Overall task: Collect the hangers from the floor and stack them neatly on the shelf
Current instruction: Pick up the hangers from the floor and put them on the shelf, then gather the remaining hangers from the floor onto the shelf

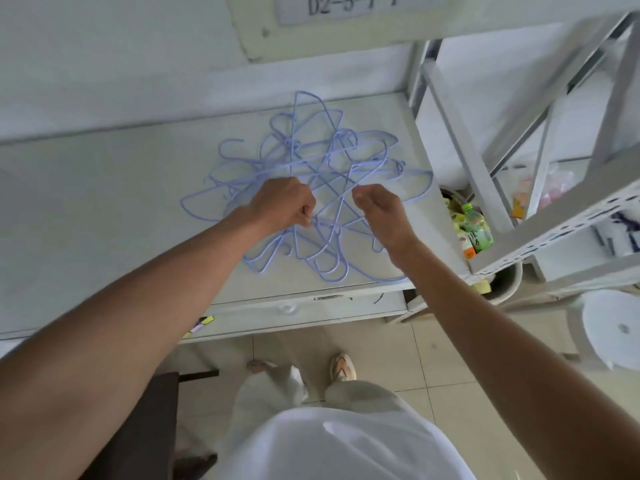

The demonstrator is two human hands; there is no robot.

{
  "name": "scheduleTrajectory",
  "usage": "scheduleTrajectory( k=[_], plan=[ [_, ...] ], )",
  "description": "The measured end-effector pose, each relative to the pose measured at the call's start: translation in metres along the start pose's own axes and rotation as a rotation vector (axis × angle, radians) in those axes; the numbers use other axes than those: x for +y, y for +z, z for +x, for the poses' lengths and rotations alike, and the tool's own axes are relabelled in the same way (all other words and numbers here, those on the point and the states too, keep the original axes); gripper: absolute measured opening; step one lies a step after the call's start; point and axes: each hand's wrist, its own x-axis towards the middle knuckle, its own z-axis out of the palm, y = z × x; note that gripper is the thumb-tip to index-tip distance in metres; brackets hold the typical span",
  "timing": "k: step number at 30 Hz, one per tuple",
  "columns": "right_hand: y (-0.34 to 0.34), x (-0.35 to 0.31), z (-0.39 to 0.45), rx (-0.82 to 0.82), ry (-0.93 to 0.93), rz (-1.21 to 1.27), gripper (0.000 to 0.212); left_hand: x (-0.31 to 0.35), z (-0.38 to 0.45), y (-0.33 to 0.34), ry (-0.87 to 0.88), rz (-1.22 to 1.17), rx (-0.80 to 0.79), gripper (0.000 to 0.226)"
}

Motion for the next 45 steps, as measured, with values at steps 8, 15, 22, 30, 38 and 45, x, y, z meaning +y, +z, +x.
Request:
scheduleTrajectory(
  k=[8, 15, 22, 30, 38, 45],
  plan=[
    [0.024, 0.003, -0.014, -0.133, -0.328, -0.664, 0.045, 0.013, -0.059, 0.042, -0.093, 0.069, 0.264, 0.034],
    [0.063, 0.011, -0.082, -0.396, -0.895, -0.993, 0.054, 0.064, -0.176, 0.108, -0.484, -0.079, 0.268, 0.057],
    [0.092, 0.101, -0.233, -0.986, -1.087, -1.069, 0.054, 0.206, -0.35, 0.238, -0.947, -0.315, 0.033, 0.058],
    [0.062, 0.233, -0.447, -1.618, -0.938, -1.406, 0.056, 0.543, -0.556, 0.346, -1.731, -0.752, -0.293, 0.059],
    [0.047, 0.297, -0.593, -1.984, -0.871, -1.493, 0.054, 0.71, -0.58, 0.395, -2.085, -1.109, -0.368, 0.063],
    [0.104, 0.317, -0.579, -1.973, -0.785, -1.562, 0.055, 0.632, -0.561, 0.424, -2.172, -1.308, -0.118, 0.054]
  ],
)
